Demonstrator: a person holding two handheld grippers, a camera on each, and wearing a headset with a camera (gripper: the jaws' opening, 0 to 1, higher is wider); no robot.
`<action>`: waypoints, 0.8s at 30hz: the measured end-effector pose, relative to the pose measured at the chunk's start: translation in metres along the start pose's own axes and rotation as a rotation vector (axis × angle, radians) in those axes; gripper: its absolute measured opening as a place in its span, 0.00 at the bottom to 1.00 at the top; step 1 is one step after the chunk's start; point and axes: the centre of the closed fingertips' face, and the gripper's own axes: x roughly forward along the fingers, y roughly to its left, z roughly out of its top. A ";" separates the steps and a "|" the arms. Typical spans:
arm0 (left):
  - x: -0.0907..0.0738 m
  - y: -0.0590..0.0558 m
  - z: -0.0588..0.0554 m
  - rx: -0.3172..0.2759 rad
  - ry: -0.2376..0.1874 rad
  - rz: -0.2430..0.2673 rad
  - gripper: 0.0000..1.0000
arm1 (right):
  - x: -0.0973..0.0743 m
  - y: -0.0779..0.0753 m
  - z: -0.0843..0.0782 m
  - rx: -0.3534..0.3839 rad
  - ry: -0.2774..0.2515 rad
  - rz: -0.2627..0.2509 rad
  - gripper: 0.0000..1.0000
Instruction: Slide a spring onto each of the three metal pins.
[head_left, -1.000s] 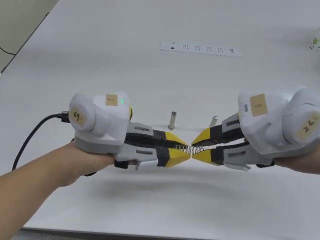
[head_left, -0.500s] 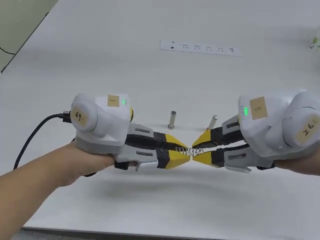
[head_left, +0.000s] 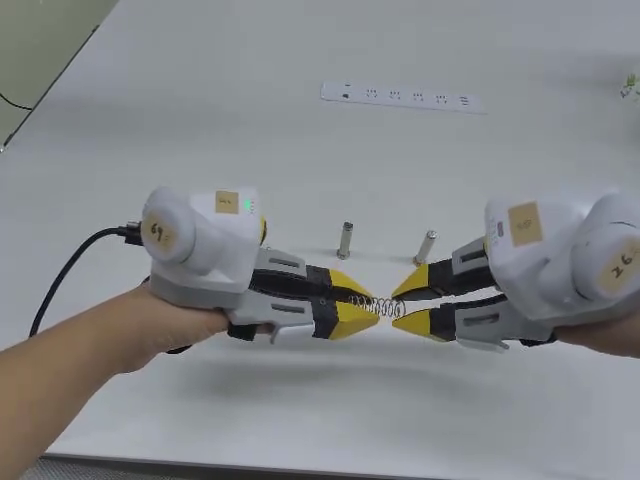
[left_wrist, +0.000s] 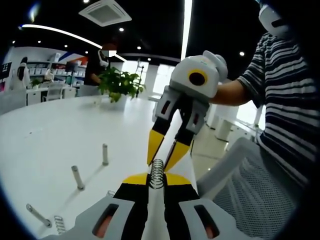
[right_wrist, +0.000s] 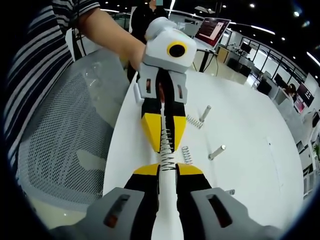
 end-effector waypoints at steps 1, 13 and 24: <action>0.000 -0.001 0.000 -0.002 0.001 -0.002 0.03 | 0.000 0.000 0.000 -0.004 0.000 0.000 0.09; 0.000 0.000 -0.003 -0.003 0.004 0.000 0.03 | -0.002 0.001 0.002 -0.053 0.011 -0.004 0.08; -0.001 0.003 -0.013 0.039 0.043 0.005 0.03 | -0.005 -0.002 0.015 -0.109 0.016 0.004 0.08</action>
